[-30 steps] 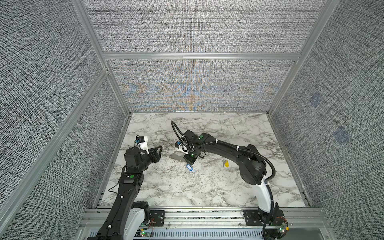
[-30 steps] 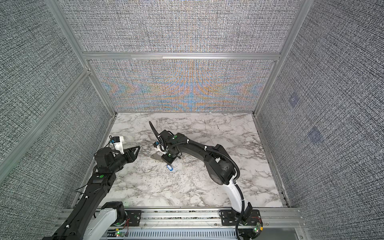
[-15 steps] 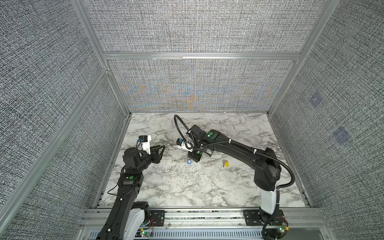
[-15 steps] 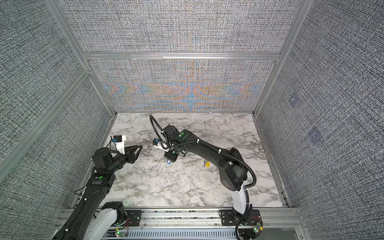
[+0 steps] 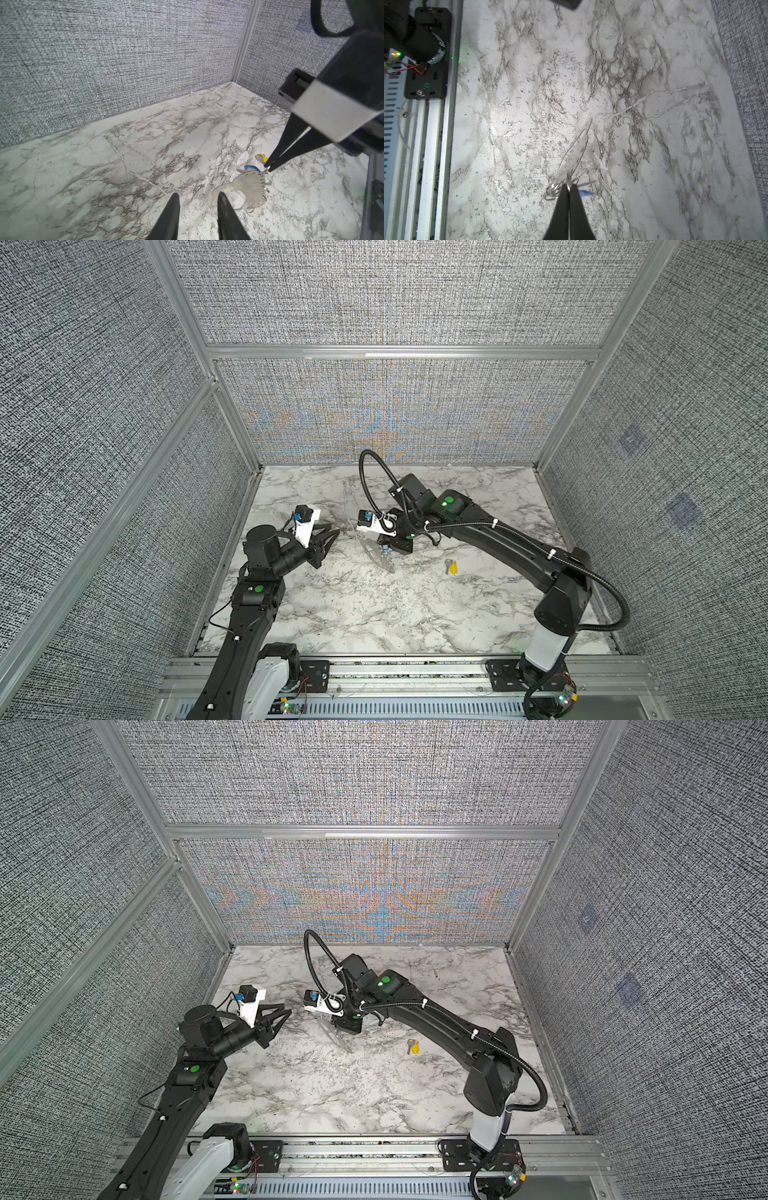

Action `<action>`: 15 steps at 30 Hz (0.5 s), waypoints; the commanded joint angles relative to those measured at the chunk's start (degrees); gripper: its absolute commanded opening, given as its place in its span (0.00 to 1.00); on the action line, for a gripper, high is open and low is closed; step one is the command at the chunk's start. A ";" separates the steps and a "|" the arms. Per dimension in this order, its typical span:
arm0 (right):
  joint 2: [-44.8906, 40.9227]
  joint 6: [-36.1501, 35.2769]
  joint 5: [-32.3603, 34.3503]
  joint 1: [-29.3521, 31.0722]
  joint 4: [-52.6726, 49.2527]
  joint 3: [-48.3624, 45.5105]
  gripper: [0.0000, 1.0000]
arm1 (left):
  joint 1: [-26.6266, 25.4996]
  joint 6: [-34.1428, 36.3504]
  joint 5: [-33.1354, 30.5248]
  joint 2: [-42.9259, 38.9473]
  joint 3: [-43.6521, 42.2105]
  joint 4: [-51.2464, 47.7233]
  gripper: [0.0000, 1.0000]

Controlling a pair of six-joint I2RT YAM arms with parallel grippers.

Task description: Remove the keys from the keyring

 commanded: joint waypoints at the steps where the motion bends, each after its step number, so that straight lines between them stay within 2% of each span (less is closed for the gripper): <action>1: -1.95 -4.13 -2.14 -0.03 0.55 -1.06 0.00 | -1.97 7.11 4.18 -0.48 0.02 -1.41 0.32; 6: -4.03 -5.06 -0.92 -0.01 1.20 -2.27 0.00 | -5.64 12.43 4.79 -3.62 -1.32 1.18 0.24; 15: -9.60 -5.63 -2.12 -0.05 6.30 -8.08 0.00 | -10.60 19.09 9.70 -6.91 -1.62 3.42 0.24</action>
